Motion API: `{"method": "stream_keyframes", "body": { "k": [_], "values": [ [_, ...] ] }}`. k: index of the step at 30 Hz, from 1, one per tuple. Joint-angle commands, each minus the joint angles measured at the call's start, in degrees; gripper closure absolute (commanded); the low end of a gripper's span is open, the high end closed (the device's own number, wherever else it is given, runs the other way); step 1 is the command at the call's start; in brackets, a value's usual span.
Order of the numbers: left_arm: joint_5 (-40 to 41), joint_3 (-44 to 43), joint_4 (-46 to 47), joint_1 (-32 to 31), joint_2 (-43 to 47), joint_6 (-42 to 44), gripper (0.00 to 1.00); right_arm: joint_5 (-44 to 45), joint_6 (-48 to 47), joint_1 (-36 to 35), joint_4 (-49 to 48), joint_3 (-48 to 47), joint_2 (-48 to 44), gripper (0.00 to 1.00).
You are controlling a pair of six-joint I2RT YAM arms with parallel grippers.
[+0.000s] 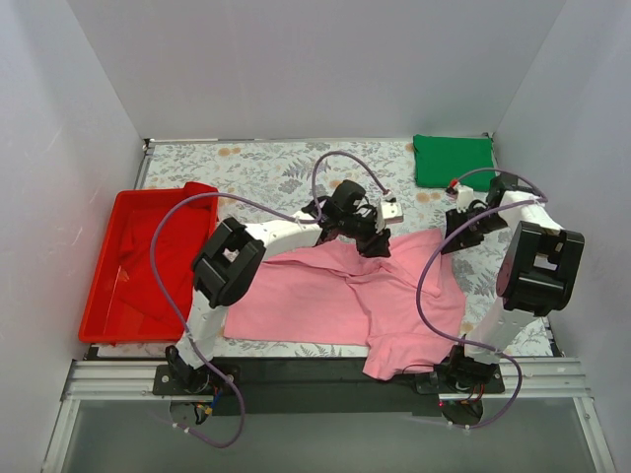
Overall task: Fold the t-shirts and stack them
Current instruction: Fold the tshirt
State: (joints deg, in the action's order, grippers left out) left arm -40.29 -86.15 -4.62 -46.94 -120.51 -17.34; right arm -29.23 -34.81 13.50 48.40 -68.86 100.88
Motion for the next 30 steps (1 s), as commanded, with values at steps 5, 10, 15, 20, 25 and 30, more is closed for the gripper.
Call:
{"method": "stream_keyframes", "body": {
  "k": [5,10,15,20,25,30],
  "values": [
    [-2.69,-8.50,2.60,0.18,-8.33,-9.81,0.70,-10.31,5.80,0.13,-1.90,-7.78,2.91,0.68],
    [0.83,-9.30,4.00,0.18,-11.32,-10.87,0.68,-9.70,7.03,-0.58,-4.19,-7.61,4.84,0.68],
    [1.01,-9.21,4.27,0.09,-12.65,-10.61,0.67,-6.89,7.82,-1.10,-6.73,-6.29,7.31,0.68],
    [-2.16,-8.07,6.55,-0.08,-10.63,-11.31,0.73,-2.86,8.53,-1.02,-7.97,-5.23,9.42,0.68],
    [-5.13,-6.05,7.70,-0.87,-7.73,-8.59,0.97,-1.27,8.62,-1.10,-8.41,-5.14,9.42,0.68],
    [-6.90,-3.77,7.52,-1.93,-5.88,-6.57,1.00,-0.91,8.70,-1.02,-8.32,-5.23,9.07,0.68]
  ]
}}
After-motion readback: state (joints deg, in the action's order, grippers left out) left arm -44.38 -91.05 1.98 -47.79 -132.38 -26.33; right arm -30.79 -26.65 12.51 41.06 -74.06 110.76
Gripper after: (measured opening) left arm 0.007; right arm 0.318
